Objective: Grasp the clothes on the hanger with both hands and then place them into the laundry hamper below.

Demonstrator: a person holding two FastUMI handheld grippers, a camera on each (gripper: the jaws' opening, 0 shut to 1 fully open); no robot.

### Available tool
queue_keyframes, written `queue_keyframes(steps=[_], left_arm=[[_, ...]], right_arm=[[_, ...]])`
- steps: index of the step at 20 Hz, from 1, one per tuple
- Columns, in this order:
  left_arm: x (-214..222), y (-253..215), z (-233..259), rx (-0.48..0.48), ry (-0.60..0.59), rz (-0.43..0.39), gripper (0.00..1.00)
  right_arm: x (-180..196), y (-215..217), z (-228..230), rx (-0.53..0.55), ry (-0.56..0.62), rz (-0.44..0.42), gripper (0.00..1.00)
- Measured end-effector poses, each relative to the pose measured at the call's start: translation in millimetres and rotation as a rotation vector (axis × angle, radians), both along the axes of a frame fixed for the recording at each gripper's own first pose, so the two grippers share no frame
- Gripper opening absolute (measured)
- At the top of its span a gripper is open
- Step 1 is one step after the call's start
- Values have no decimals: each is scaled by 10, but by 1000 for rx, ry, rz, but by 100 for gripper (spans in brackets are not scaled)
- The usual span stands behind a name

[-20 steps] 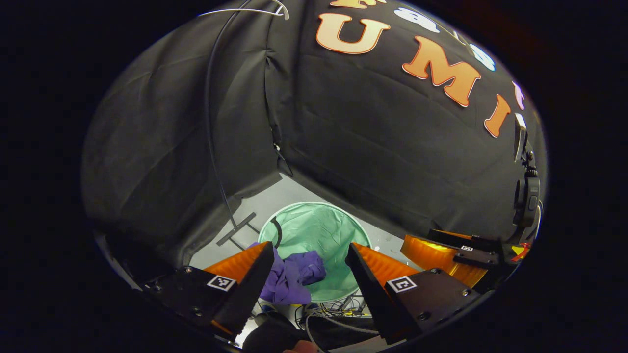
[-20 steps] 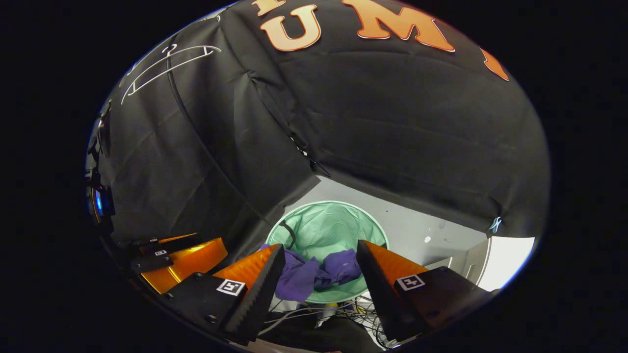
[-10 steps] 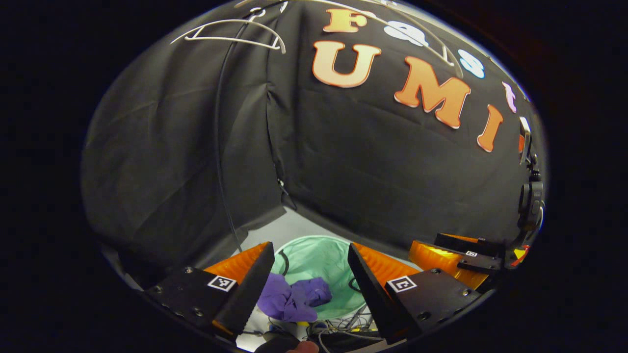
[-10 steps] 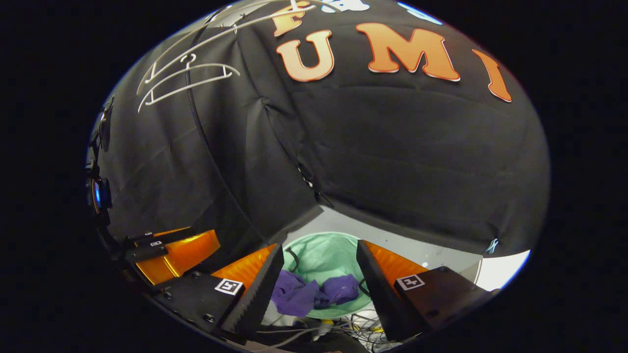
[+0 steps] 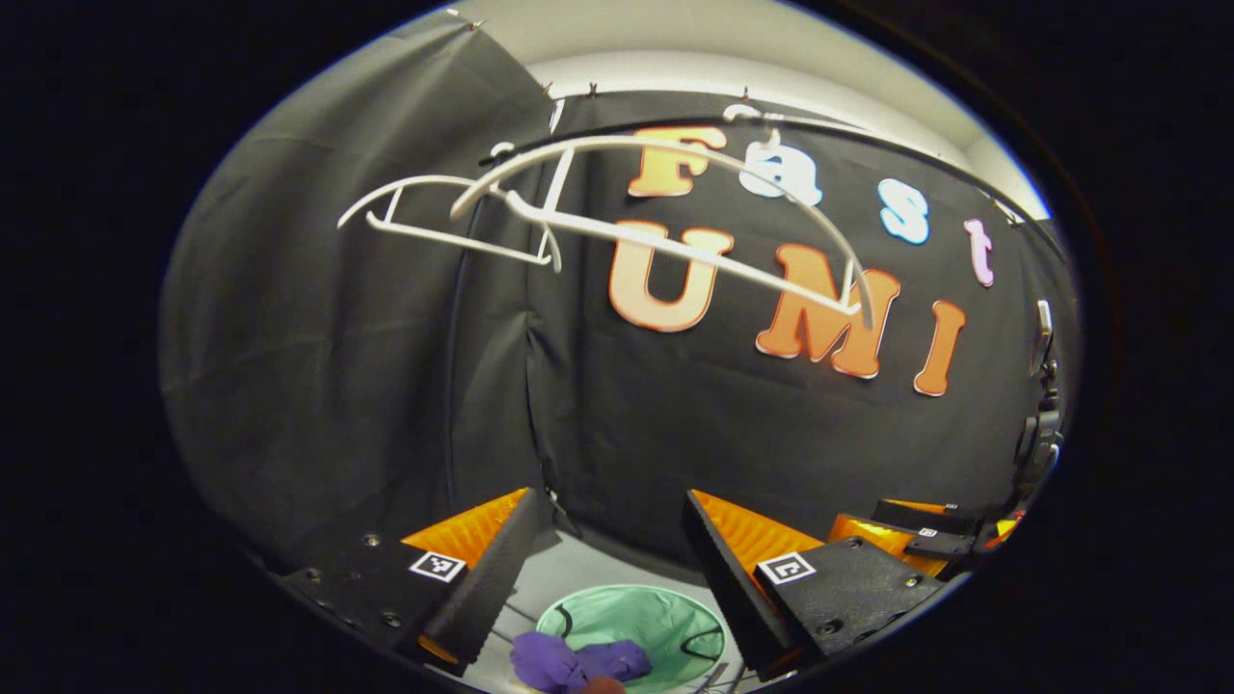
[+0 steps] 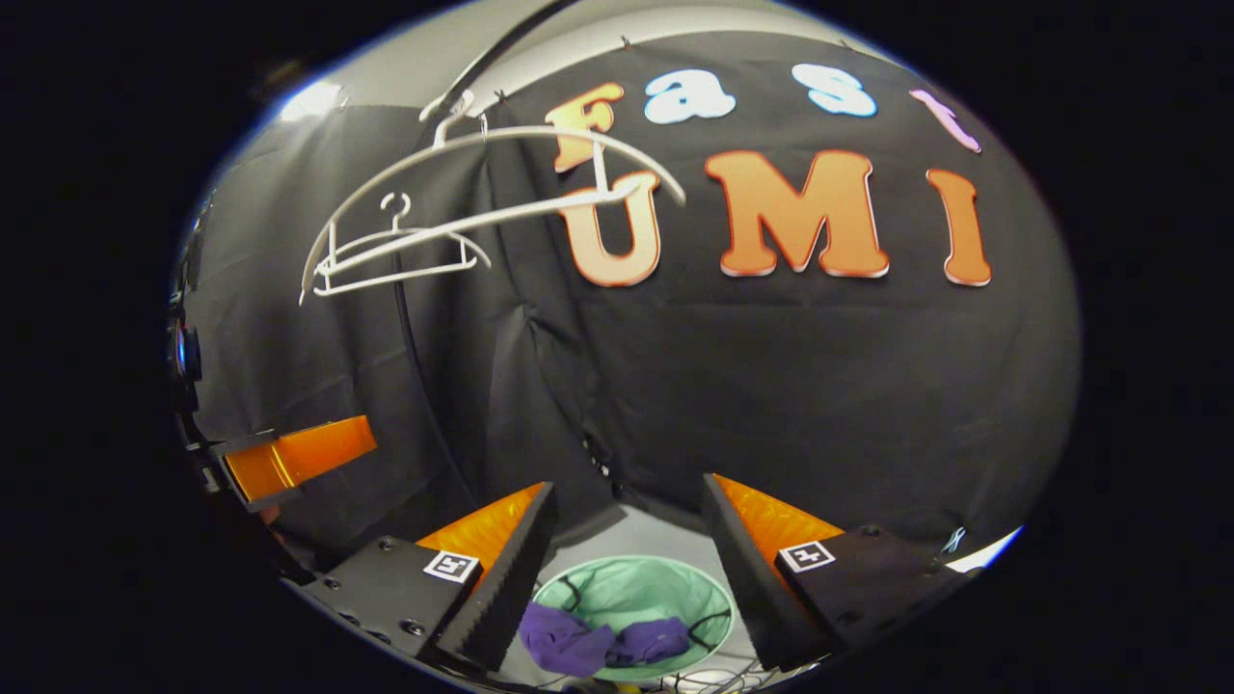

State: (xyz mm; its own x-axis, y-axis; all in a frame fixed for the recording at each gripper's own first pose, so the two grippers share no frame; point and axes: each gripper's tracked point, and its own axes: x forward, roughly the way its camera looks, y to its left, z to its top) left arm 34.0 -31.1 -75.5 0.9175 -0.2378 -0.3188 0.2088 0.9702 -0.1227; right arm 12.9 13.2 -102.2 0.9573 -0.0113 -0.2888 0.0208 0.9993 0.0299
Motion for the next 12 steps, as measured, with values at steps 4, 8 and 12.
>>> queue_keyframes(steps=[4,8,12], left_arm=[[101,125,497,38,-139,37,99],[124,144,695,-7,-210,83,95],[87,216,889,-37,-258,115,92]], right_arm=[[7,-130,458,2,-118,-19,97],[-38,-219,863,-25,-222,-25,93],[-166,-336,1332,-46,-374,-55,88]])
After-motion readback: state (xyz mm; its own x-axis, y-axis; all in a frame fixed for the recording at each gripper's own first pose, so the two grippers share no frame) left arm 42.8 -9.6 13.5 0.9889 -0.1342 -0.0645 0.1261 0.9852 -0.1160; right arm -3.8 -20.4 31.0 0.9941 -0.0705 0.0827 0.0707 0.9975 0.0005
